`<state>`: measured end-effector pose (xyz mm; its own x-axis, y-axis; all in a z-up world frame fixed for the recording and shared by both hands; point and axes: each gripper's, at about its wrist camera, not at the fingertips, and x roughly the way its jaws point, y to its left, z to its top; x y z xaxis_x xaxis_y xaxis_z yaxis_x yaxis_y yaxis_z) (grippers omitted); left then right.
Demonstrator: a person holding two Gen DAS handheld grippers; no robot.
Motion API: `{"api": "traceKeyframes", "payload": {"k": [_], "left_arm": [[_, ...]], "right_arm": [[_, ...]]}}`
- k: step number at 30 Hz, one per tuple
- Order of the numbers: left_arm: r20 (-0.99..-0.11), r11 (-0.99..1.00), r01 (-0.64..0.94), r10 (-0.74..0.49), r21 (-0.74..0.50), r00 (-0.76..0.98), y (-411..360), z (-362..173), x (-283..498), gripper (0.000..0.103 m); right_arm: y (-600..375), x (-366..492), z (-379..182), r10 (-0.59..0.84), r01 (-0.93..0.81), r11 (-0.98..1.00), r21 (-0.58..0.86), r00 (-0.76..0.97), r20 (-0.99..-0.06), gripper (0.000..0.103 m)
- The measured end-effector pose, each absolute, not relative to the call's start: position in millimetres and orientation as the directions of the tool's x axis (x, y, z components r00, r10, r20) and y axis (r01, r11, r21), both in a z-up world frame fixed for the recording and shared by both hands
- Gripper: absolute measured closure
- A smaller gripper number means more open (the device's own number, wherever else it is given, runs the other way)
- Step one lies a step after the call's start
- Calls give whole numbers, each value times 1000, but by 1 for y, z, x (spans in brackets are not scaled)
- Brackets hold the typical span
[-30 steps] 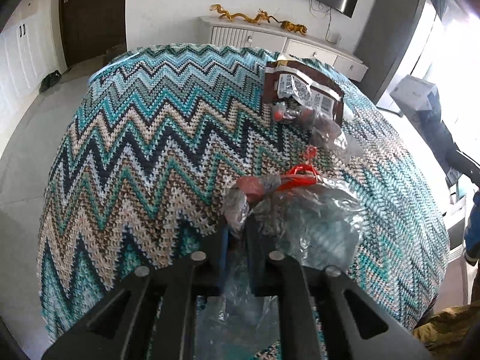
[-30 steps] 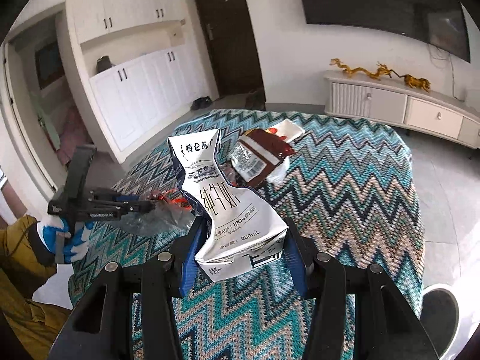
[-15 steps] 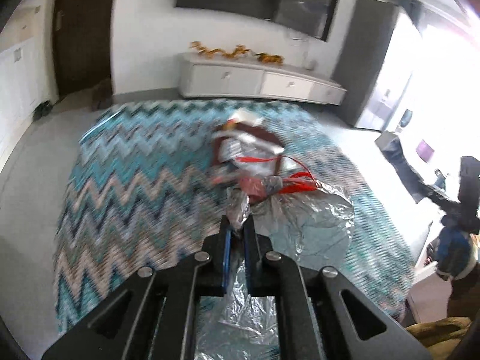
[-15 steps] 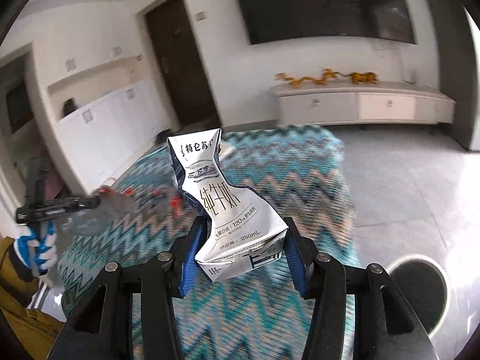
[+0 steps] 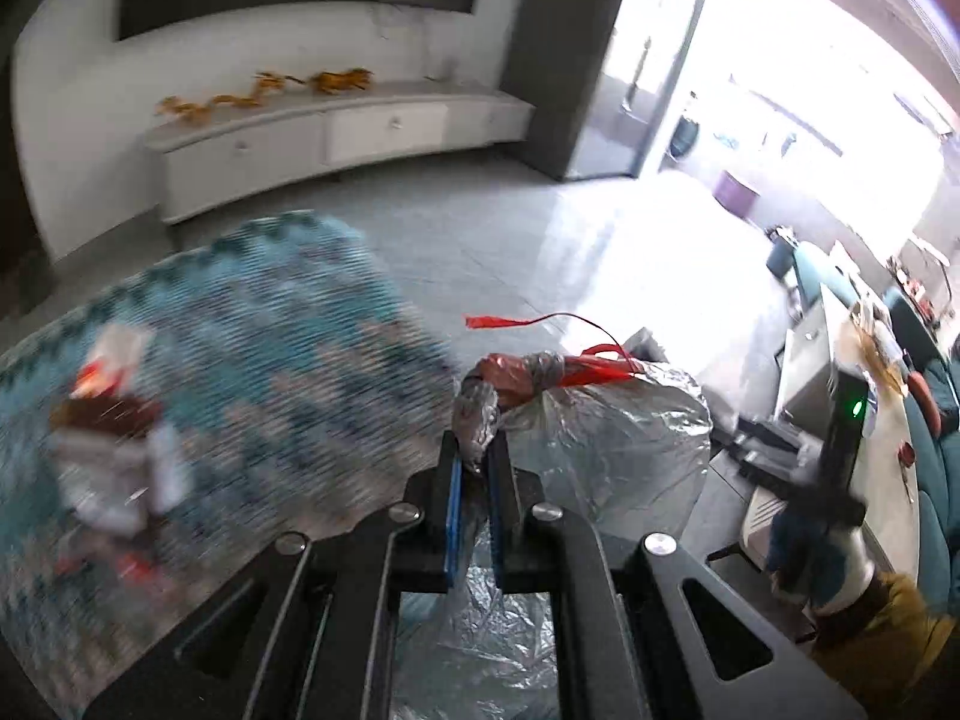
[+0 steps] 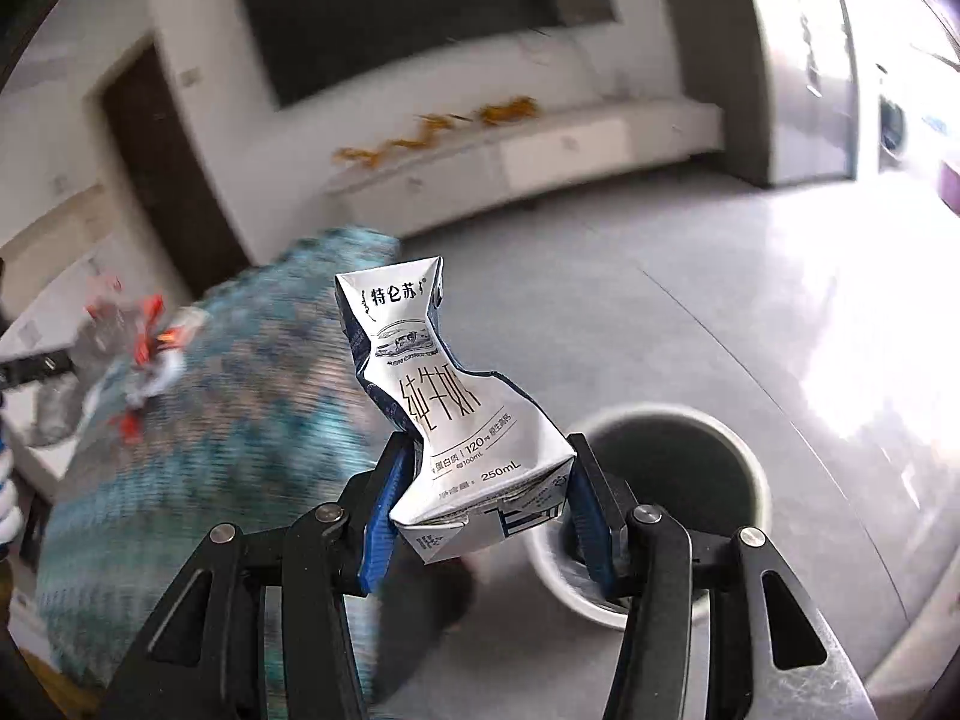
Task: Collect trash
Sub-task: 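Carry the clear bag and milk carton over the white bin and open both tools, then move both open tools back over the blanket toward the brown wrapper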
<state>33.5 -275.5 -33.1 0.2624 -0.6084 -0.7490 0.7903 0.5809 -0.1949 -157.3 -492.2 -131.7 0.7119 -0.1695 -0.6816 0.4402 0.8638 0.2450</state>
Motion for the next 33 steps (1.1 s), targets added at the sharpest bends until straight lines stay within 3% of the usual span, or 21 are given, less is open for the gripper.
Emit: {"api": "traceKeyframes", "payload": {"k": [5, 14, 16, 18, 20, 27, 33], "left_arm": [[-784, 535, 814, -596, -225, 175, -378, -62, 28, 96], [-828, 527, 791, -558, -310, 48, -481, -119, 26, 93], [-832, 525, 780, -555, -341, 11, -492, -129, 29, 85], [-828, 523, 770, -560, -366, -13, -497, -136, 30, 59], [-818, 513, 769, -575, -382, -23, -497, -137, 29, 47], [-800, 472, 800, -600, -371, -17, -483, -119, 17, 47], [-716, 478, 827, -685, -297, 139, -442, -68, 3, 47]], "right_arm": [[-533, -166, -168, -223, 547, 806, 226, 634, -740, 53], [-580, -161, -218, -250, 638, 745, 197, 541, -803, 51], [-584, -160, -225, -257, 653, 733, 192, 526, -811, 41], [-587, -163, -230, -262, 666, 722, 191, 517, -815, 35], [-587, -169, -231, -271, 675, 714, 185, 510, -816, 29], [-583, -184, -211, -316, 698, 691, 187, 524, -791, 16], [-560, -196, -155, -386, 680, 708, 191, 599, -702, 7]]}}
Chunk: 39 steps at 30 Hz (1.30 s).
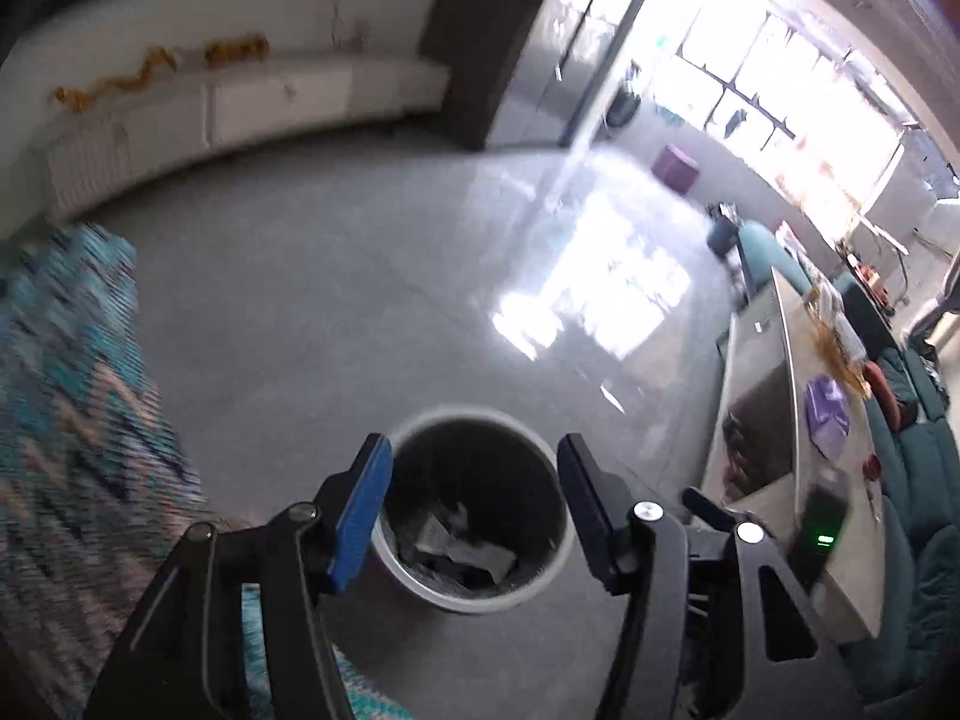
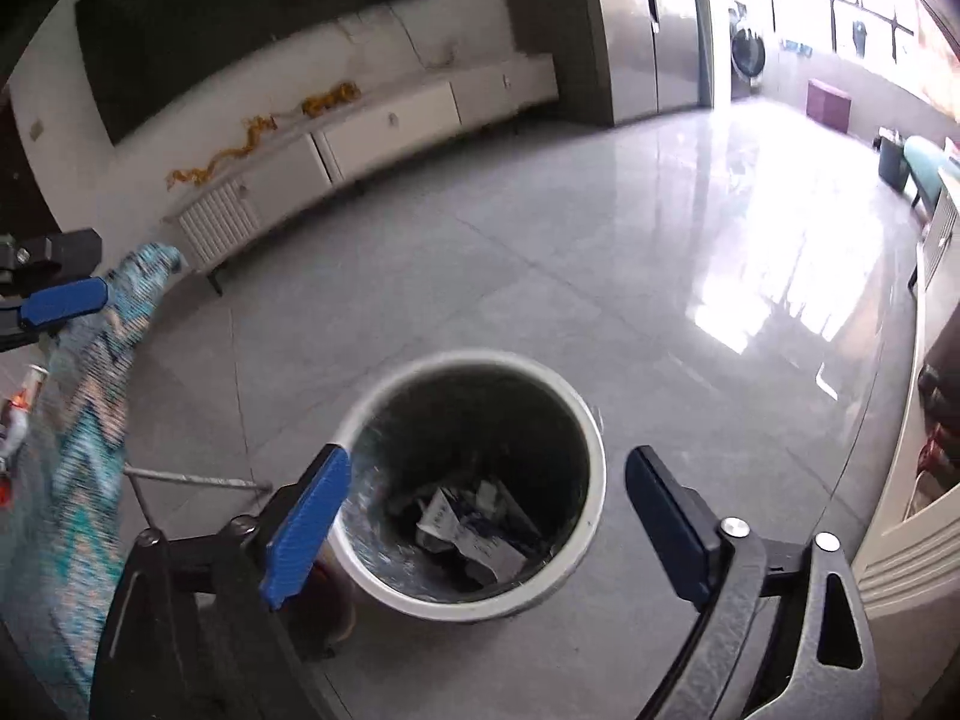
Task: Collect trash
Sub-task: 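Move both open tools back over the blanket toward the brown wrapper, then grasp the brown snack wrapper with the left tool while the right tool grasps a clear plastic bag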
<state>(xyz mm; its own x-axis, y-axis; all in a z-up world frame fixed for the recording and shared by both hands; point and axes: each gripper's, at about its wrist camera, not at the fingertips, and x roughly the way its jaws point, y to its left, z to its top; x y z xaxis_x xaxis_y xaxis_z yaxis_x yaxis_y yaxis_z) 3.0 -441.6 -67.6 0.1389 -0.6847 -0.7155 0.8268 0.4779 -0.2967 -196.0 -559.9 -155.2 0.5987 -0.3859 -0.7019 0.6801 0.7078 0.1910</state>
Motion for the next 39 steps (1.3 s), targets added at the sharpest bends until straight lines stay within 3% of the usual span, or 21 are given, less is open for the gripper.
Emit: {"api": "traceKeyframes", "payload": {"k": [2, 16, 25, 28, 33, 39], "left_arm": [[-672, 503, 822, -709, -267, 216, -420, -47, -1, 47], [-526, 655, 735, -693, -174, 493, -235, 39, 4, 46], [-519, 789, 587, -585, -184, 624, -107, 33, 33, 46], [-531, 821, 538, -548, -191, 646, -72, 21, 46, 39], [-585, 862, 472, -483, -187, 651, -21, -9, 80, 39], [-637, 849, 489, -492, -200, 594, 3, -33, 121, 38]], "right_arm": [[-549, -199, -130, -411, 666, 720, 194, 635, -654, 0], [-443, -195, 11, -411, 499, 848, 178, 832, -373, 0], [-381, -160, 38, -297, 361, 924, 124, 885, -359, 0], [-366, -142, 40, -259, 319, 941, 110, 893, -369, 0], [-344, -108, 31, -175, 237, 966, 101, 892, -417, 0], [-323, -56, 6, -65, 138, 983, 120, 877, -476, 0]]}}
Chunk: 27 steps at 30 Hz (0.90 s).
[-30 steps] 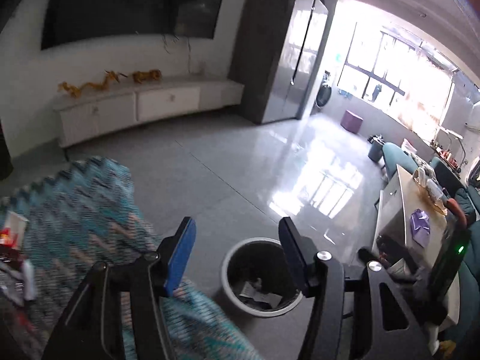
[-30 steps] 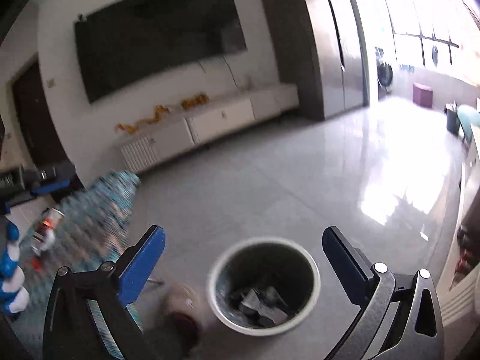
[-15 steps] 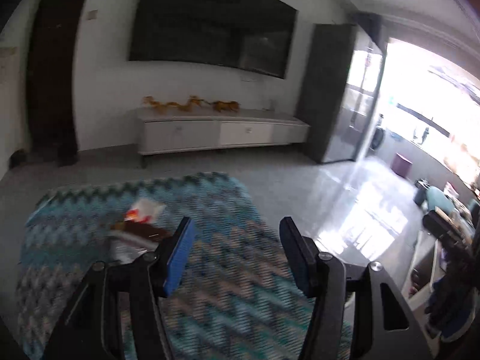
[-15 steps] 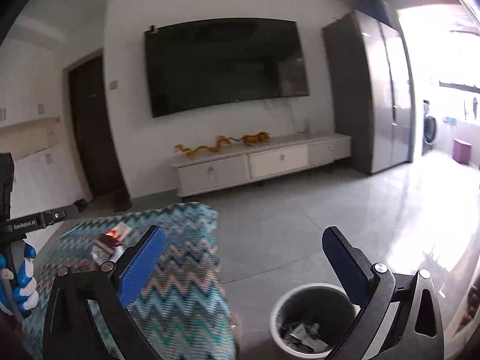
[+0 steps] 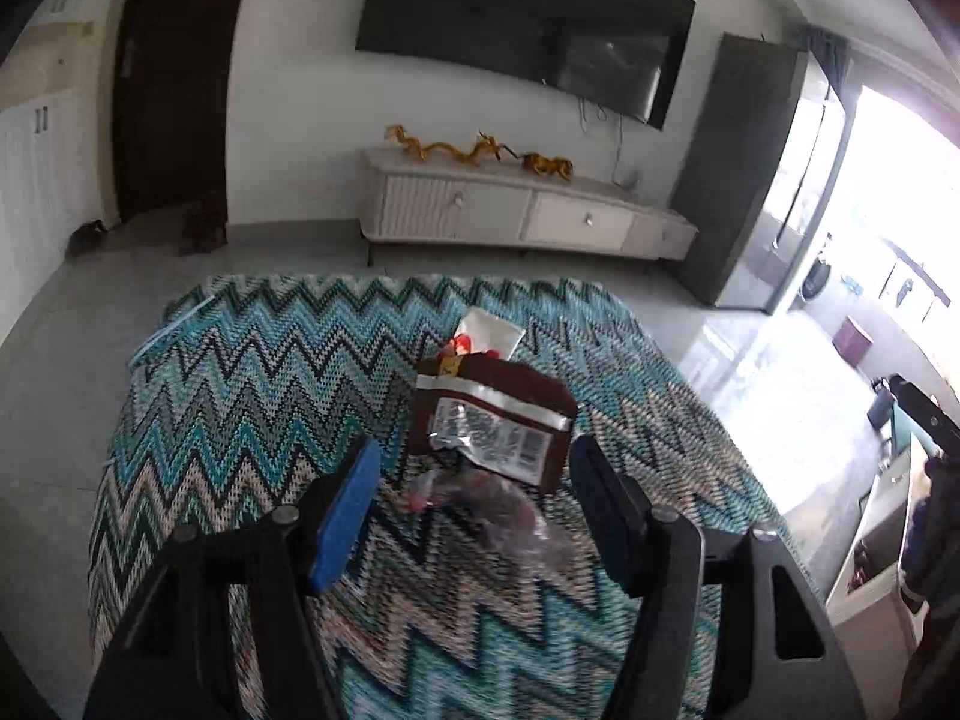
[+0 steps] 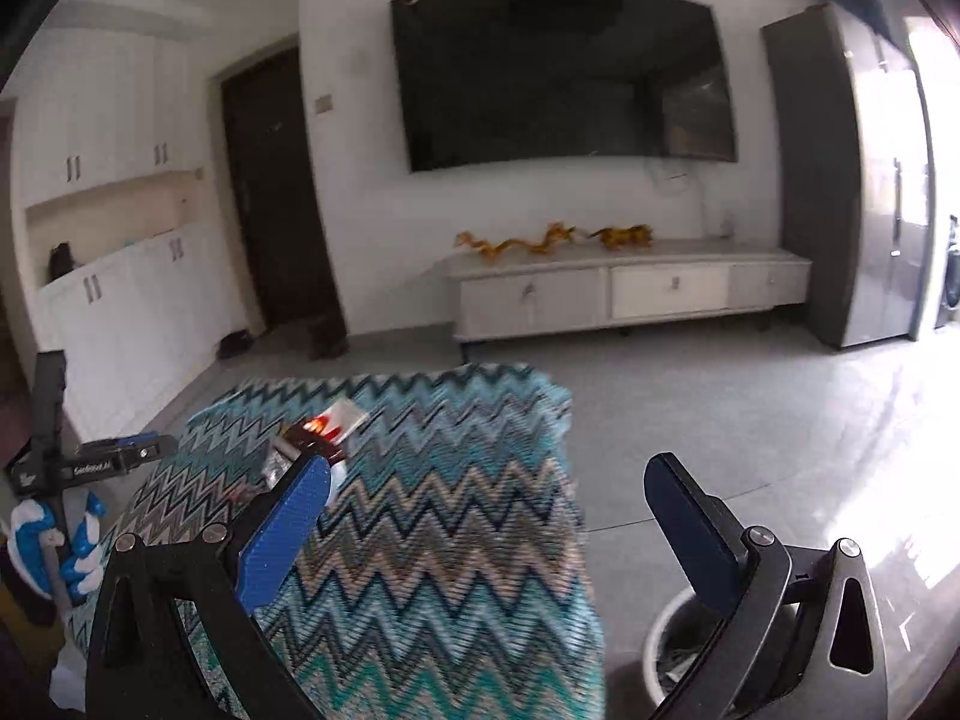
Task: Collect trash
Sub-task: 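Grasp the brown snack wrapper with the left tool while the right tool grasps a clear plastic bag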
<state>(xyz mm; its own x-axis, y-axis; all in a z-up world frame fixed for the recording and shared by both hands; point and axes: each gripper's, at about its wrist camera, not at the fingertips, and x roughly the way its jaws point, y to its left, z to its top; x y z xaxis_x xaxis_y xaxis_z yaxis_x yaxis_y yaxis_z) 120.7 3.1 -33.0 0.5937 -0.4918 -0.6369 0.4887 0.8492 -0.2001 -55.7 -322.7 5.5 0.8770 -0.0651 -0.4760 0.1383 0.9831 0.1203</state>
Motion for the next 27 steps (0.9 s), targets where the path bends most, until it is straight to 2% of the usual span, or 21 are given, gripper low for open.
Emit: {"api": "traceKeyframes", "payload": {"k": [3, 17, 23, 25, 27], "left_arm": [[-653, 838, 502, -505, -215, 564, 1, -44, 141, 28], [-729, 784, 567, -539, -252, 421, -46, -97, 235, 28], [-740, 750, 591, -572, -298, 353, -57, -115, 246, 29], [-746, 750, 594, -567, -292, 348, -59, -121, 245, 45], [-757, 750, 584, -567, -310, 326, -58, -127, 247, 69]], "right_arm": [[-318, -26, -9, -19, 100, 986, 134, 864, -504, 0], [-290, 116, -61, 155, -61, 982, 178, 798, -583, 0], [-278, 154, -79, 195, -91, 976, 198, 771, -606, 0], [-274, 160, -84, 204, -99, 975, 200, 763, -614, 0], [-272, 163, -88, 213, -105, 973, 206, 756, -619, 0]]}}
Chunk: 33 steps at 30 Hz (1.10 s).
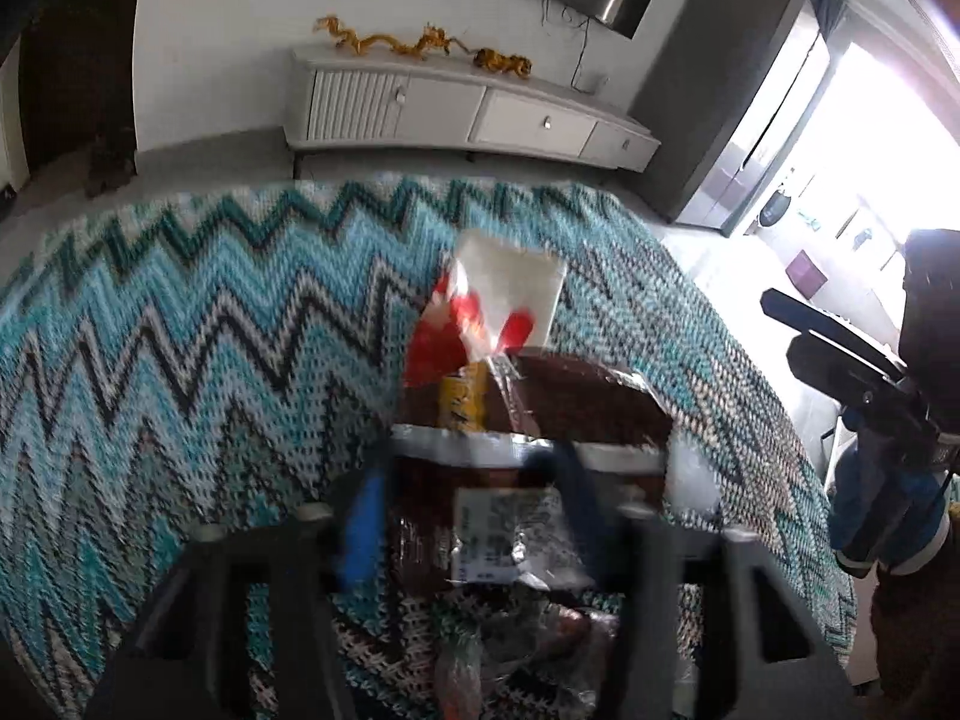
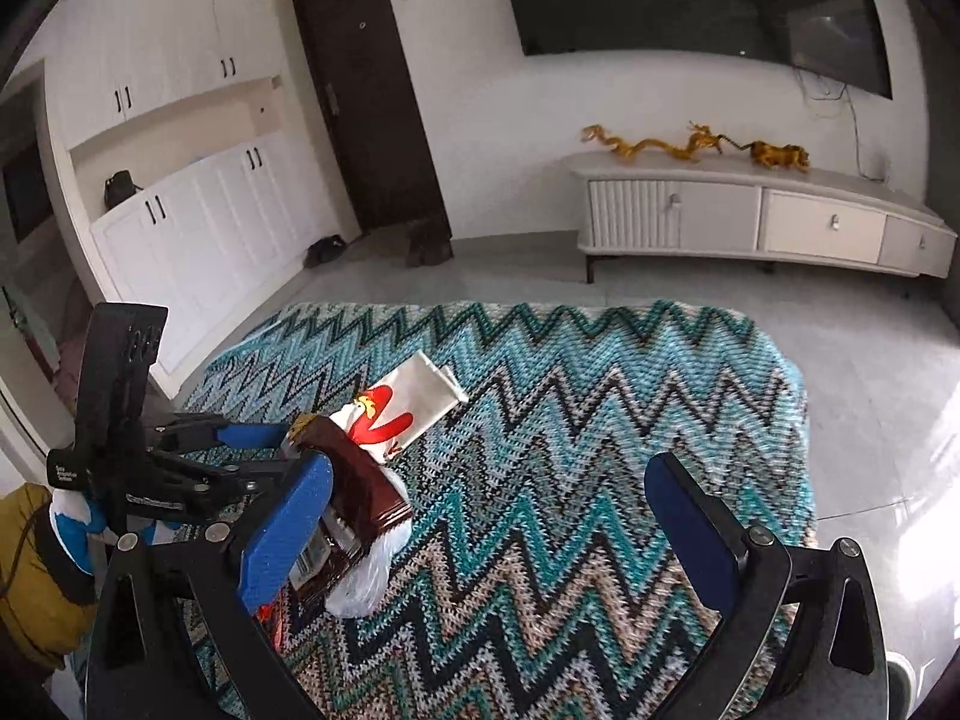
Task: Collect trash
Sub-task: 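Grasp the brown snack wrapper with the left tool while the right tool grasps a clear plastic bag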
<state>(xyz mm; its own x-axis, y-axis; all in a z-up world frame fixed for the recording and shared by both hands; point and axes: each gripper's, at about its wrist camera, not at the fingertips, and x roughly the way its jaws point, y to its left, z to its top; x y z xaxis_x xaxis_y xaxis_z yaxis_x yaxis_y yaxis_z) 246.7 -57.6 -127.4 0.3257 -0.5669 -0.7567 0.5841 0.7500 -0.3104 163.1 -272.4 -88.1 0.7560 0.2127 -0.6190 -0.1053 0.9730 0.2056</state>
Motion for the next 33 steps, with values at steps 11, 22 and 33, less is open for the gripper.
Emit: {"api": "traceKeyframes", "payload": {"k": [11, 22, 33], "left_arm": [[-675, 734, 492, -657, -469, 337, -13, -123, 244, 79], [-632, 704, 410, -706, -579, 319, 25, -131, 258, 79], [-599, 696, 432, -716, -574, 358, 26, -119, 262, 82]], "right_arm": [[-265, 168, -109, 256, -118, 961, 250, 721, -643, 0], [-241, 176, -129, 313, -165, 947, 277, 680, -663, 5], [-232, 183, -133, 344, -196, 937, 288, 659, -669, 15]]}}
